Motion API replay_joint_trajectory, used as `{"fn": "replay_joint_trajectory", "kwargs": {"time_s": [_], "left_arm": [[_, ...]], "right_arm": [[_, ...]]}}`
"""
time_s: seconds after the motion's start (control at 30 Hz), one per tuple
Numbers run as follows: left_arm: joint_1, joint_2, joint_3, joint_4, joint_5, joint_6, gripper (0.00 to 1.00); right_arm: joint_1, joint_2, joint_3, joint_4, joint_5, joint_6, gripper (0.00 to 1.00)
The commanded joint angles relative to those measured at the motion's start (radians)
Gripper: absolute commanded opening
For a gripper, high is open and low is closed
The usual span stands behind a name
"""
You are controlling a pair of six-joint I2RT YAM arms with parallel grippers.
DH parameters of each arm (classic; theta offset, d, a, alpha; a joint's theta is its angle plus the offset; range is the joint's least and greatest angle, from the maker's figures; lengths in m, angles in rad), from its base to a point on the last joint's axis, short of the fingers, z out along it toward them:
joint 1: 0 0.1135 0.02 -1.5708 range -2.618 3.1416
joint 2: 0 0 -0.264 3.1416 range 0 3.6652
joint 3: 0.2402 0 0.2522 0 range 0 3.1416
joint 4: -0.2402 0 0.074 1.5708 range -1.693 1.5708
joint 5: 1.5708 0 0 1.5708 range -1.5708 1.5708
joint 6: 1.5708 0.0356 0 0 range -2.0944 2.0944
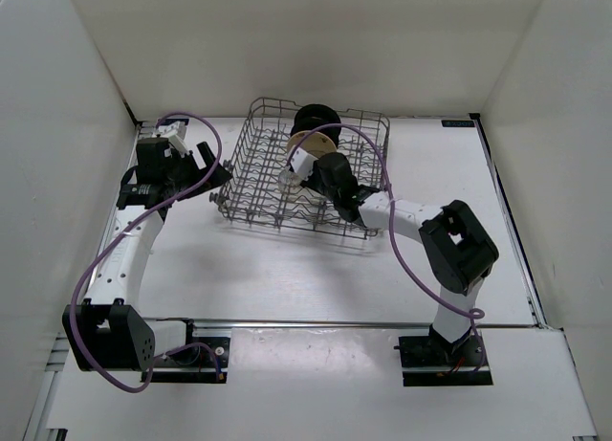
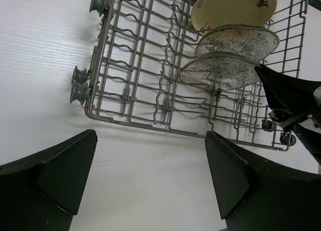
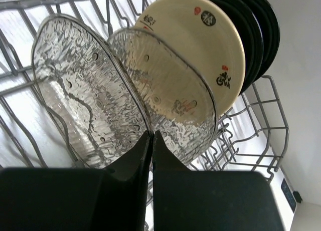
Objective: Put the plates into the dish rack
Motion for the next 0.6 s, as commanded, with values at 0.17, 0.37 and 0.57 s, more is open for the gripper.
{"fn": "replay_joint_trajectory", "kwargs": {"time_s": [0.17, 0.37, 0.57], "left_arm": [[0.006, -0.03, -0.003, 0.005, -0.001, 0.01, 1.0], [0.006, -0.03, -0.003, 0.005, -0.001, 0.01, 1.0], [0.006, -0.03, -0.003, 0.005, -0.001, 0.001, 1.0]], "right_arm": [[0.003, 0.015, -0.016, 0.041, 0.091, 0.046, 0.0], [0.003, 0.024, -0.016, 0.041, 0.125, 0.046, 0.26], [0.003, 0.002, -0.034, 0.074, 0.147, 0.066, 0.68]]}}
